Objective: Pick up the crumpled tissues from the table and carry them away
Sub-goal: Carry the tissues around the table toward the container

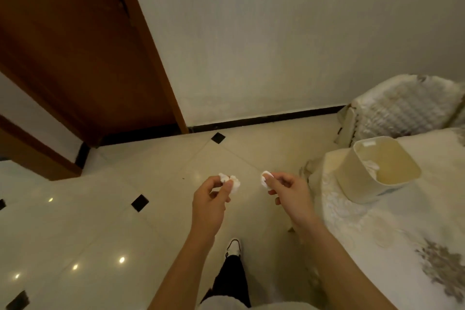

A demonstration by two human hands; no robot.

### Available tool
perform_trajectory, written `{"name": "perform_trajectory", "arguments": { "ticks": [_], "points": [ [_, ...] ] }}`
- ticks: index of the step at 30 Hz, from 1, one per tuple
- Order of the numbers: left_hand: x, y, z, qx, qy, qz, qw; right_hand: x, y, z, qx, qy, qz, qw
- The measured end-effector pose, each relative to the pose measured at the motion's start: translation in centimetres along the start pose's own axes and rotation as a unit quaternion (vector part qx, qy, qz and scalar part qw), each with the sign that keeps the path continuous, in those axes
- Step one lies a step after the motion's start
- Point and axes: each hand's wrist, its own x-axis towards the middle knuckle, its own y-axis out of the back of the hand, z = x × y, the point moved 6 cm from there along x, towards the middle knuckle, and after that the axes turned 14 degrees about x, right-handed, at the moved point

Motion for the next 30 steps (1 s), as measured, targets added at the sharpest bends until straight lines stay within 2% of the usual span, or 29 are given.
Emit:
{"name": "perform_trajectory", "arguments": {
  "ticks": [9, 15, 19, 22, 24, 27, 30],
  "points": [
    [12.6, -6.3, 6.3, 0.042, -0.072, -0.162, 0.983, 7.9, 2.0, -4.8, 0.02, 0.046, 0.158, 0.986],
    [13.9, -13.4, 9.2, 0.068, -0.142, -0.285, 0.946, 6.2, 7.0, -5.2, 0.047, 0.054, 0.273, 0.959],
    [12.2, -18.7, 11.2, 0.12, -0.216, -0.336, 0.909, 2.6, 12.1, -5.3, 0.057, 0.074, 0.358, 0.929],
    [10.2, -22.0, 13.1, 0.185, -0.311, -0.342, 0.867, 0.0, 16.0, -5.4, 0.027, 0.082, 0.417, 0.905],
    [8.6, -23.9, 14.9, 0.229, -0.413, -0.327, 0.819, -1.1, 18.2, -6.0, -0.028, 0.093, 0.446, 0.89],
    [6.3, -26.5, 17.7, 0.276, -0.554, -0.287, 0.731, -1.8, 20.5, -7.9, -0.17, 0.107, 0.468, 0.861],
    [5.0, -29.0, 19.6, 0.285, -0.615, -0.28, 0.68, -1.2, 21.6, -9.8, -0.307, 0.112, 0.455, 0.828]
  ]
}}
